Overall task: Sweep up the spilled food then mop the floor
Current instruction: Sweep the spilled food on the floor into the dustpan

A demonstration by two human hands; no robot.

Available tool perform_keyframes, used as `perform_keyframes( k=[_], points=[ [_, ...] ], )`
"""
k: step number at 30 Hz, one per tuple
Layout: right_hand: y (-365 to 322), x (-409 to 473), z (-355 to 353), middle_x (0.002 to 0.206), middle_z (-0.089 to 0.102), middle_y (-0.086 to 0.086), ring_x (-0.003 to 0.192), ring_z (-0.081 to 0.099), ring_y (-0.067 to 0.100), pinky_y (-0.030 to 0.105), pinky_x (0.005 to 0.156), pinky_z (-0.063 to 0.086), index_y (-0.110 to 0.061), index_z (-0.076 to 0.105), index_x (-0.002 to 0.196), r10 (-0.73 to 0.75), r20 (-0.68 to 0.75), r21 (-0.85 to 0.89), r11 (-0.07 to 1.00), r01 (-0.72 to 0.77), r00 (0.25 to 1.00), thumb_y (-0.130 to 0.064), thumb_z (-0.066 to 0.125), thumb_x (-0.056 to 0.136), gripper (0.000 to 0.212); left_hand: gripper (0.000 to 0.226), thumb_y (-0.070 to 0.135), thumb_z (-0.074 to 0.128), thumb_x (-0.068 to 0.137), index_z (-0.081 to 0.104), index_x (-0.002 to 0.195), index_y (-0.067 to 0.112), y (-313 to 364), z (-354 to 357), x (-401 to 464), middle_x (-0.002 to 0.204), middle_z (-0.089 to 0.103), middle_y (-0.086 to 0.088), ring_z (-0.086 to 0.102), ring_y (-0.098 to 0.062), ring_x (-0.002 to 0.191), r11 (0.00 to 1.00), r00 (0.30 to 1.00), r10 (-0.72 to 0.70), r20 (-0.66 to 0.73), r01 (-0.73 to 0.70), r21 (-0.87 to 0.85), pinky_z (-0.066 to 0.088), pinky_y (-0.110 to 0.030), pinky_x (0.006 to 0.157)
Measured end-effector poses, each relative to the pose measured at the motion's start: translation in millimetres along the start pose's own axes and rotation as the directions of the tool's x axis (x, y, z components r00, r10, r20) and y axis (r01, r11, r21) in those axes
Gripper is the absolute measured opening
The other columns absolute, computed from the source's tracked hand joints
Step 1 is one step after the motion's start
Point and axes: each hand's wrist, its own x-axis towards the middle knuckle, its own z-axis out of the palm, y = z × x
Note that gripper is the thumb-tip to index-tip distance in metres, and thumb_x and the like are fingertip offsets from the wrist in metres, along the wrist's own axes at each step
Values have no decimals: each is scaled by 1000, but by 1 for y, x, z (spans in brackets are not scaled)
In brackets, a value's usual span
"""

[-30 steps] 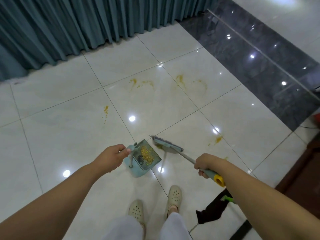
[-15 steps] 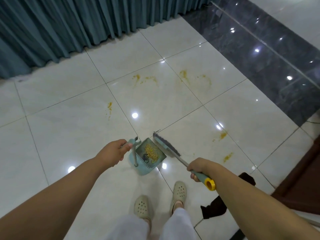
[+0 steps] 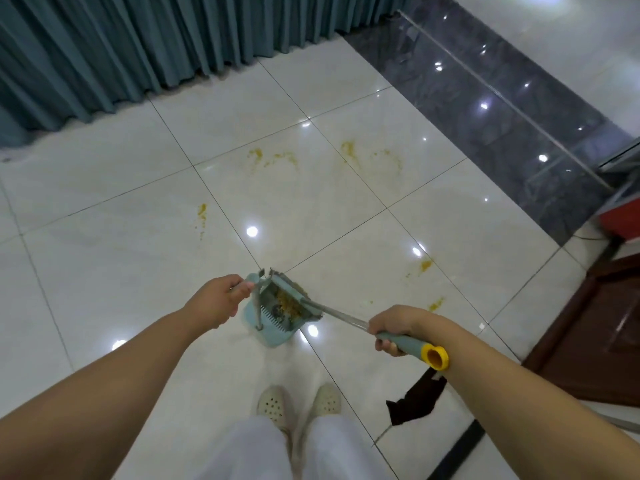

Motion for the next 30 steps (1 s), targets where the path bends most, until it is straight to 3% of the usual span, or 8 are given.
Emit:
perform_keyframes(
  k=[6,11,17,30],
  points=[
    [-9,14,-15,72,54,15,28,42,12,15,35,41,2,49,90,-25,-67,-45,999,22,997,-14,49,96,17,37,44,46,95,63,85,13,-8,3,-17,53,51,-1,41,-13,44,998,1000,-22,-21,21,-66,34,-20,37],
    [-13,39,-18,71,54,17,26,45,13,15,32,41,2,47,90,-24,-103,35,999,27,994,-14,50,96,17,37,46,45,95,59,79,17,-11,6,-26,56,52,-2,40,-12,41,998,998,-47,-30,45,-44,33,-20,37],
    [-1,52,8,69,50,15,26,43,13,16,30,39,0,45,86,0,-25,153,988,4,1000,-13,44,99,19,34,51,44,94,57,75,26,-10,17,-30,56,53,1,43,-9,43,997,996,-73,-46,74,21,34,-20,43],
    [11,17,5,66,49,12,28,41,10,15,31,38,-2,45,91,-26,114,118,993,12,993,-14,43,99,14,31,46,44,95,57,79,25,-12,26,-48,59,55,0,45,-11,48,994,992,-97,-79,101,53,35,-20,42]
  ],
)
